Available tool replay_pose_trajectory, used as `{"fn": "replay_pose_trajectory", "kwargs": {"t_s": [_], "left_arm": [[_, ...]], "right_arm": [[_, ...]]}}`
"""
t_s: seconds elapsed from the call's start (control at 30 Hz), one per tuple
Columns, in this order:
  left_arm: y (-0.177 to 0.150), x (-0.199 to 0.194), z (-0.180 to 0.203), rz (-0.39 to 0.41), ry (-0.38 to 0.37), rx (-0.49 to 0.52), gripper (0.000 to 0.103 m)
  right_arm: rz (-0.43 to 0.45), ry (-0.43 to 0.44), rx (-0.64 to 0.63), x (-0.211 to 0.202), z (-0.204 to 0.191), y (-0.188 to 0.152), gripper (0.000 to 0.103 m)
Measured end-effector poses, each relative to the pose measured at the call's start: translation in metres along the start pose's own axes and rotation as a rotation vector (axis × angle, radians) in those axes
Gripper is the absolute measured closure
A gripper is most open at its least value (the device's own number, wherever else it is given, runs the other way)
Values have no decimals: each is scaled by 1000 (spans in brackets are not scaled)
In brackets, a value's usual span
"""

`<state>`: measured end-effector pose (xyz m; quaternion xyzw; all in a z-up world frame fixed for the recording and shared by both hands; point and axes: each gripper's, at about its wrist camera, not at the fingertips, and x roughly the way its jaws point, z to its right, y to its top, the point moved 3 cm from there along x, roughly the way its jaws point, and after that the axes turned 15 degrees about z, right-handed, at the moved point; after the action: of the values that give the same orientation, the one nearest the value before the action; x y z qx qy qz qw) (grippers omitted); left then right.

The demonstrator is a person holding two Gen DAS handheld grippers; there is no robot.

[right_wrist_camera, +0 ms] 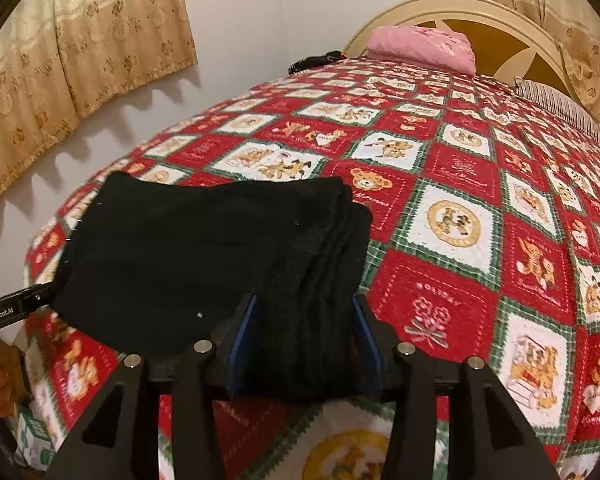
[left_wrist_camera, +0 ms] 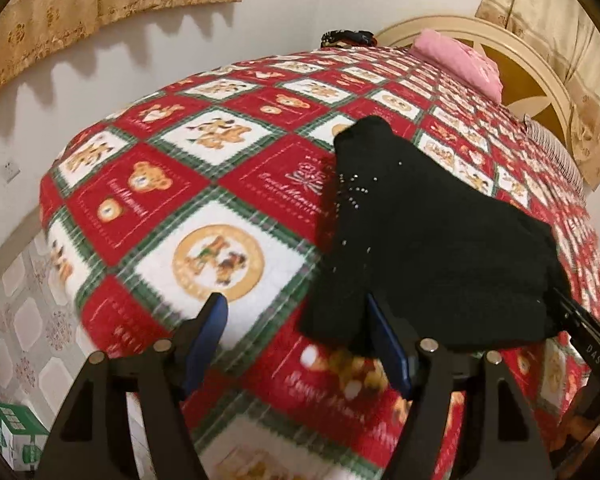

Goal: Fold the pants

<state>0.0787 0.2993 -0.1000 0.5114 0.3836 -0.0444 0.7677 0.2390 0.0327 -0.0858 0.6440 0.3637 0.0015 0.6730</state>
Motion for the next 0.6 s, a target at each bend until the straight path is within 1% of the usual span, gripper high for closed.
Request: {"fn": "replay_pose_trajectory", "kwargs": {"t_s": [0.03, 0.13, 0.17, 0.23, 0.3, 0.33, 0.43, 0.47, 0.5, 0.6], "left_arm": [[1, -4, -2, 6, 6, 8, 29], [11, -16, -4, 59, 52, 72, 29], [18, -21, 0, 103, 64, 105, 29], [30, -24, 12, 167, 52, 154, 29], [38, -25, 26, 204, 24, 184, 29], [42, -24, 37, 223, -4, 196, 29], [45, -13, 64, 239, -51, 238, 29], [44, -7, 70, 244, -62, 256, 29], [42, -4, 75, 245, -63, 270, 29], [31, 15, 85, 211, -49, 316, 29]], "right_arm": [[15, -2, 8, -7, 3, 1, 54], [115, -34, 22, -38, 11, 7, 54], [146, -35, 19, -46, 11, 11, 54], [171, -23, -5, -53, 5, 17, 54], [157, -11, -53, -49, -9, 23, 58], [147, 1, -67, -45, -16, 24, 59], [116, 8, -93, -32, -27, 21, 59], [93, 10, -96, -26, -30, 17, 59], [77, 12, -93, -21, -31, 14, 59], [23, -8, -82, -8, -27, 2, 59]]}}
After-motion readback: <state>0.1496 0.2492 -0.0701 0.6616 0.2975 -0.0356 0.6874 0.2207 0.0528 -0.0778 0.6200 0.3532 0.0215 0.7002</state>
